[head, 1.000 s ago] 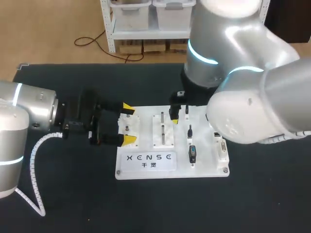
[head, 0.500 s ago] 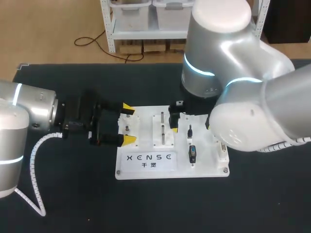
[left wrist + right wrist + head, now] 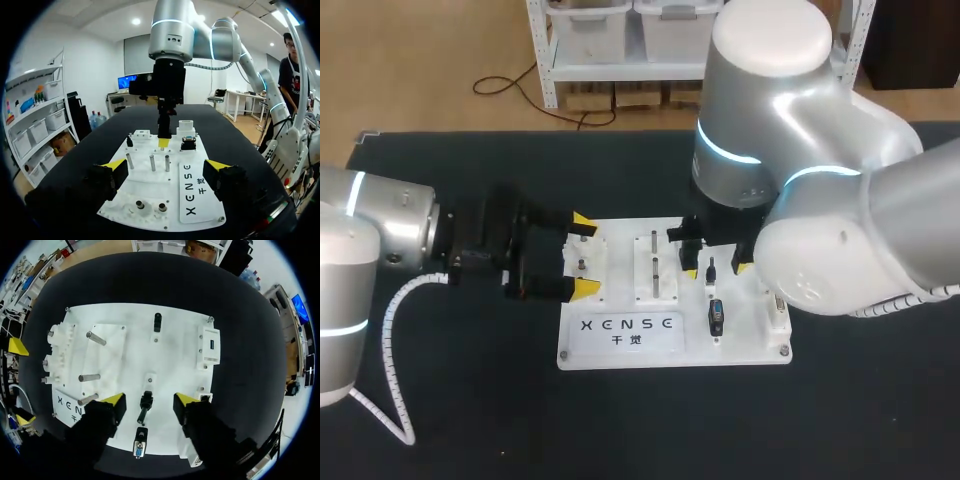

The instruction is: Insert the Ethernet cable into its matching sockets.

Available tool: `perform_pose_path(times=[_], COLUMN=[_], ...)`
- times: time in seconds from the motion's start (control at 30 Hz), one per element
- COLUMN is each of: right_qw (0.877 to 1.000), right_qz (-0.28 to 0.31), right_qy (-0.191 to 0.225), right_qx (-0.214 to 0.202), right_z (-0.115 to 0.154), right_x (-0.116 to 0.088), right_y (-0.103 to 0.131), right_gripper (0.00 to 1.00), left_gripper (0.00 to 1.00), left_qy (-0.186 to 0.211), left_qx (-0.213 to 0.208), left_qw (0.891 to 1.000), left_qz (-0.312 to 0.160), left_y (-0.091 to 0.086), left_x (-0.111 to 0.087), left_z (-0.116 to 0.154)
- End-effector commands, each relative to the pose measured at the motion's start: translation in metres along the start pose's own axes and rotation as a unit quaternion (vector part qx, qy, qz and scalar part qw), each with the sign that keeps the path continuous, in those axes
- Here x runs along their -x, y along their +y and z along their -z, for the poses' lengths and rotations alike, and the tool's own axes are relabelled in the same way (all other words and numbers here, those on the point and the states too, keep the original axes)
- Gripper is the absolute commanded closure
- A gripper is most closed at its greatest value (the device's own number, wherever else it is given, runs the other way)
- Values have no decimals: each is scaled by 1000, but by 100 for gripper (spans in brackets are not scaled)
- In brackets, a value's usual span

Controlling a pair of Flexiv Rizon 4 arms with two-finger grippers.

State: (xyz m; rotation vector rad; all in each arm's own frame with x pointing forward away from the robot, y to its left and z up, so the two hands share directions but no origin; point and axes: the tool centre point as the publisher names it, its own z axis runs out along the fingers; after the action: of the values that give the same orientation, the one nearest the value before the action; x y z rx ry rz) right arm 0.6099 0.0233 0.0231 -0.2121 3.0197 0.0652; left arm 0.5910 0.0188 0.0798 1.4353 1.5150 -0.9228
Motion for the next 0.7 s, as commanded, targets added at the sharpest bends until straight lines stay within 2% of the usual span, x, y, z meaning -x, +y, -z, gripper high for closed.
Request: perform_pose_path(times=[0.03, 0.1, 0.13, 0.4, 0.7], right_qw=[1000, 1000, 1000, 1000, 1000], right_qz=[0, 0, 1, 12, 28], right_qy=[-1, 3, 3, -4, -9], right_qx=[-1, -2, -2, 3, -1], right_z=[-4, -4, -4, 0, 28], right_x=[-1, -1, -1, 2, 11], right_y=[0, 0, 0, 1, -6], right_gripper=[79, 98, 100, 100, 100], left_gripper=[0, 0, 0, 0, 0], left_qy=[-3, -3, -3, -3, -3], left_qx=[1, 1, 1, 1, 1], left_qw=[1000, 1000, 1000, 1000, 1000], left_qz=[-1, -1, -1, -1, -1], left_y=[0, 0, 0, 0, 0], left_x=[-2, -2, -2, -2, -2], left_z=[0, 0, 0, 0, 0])
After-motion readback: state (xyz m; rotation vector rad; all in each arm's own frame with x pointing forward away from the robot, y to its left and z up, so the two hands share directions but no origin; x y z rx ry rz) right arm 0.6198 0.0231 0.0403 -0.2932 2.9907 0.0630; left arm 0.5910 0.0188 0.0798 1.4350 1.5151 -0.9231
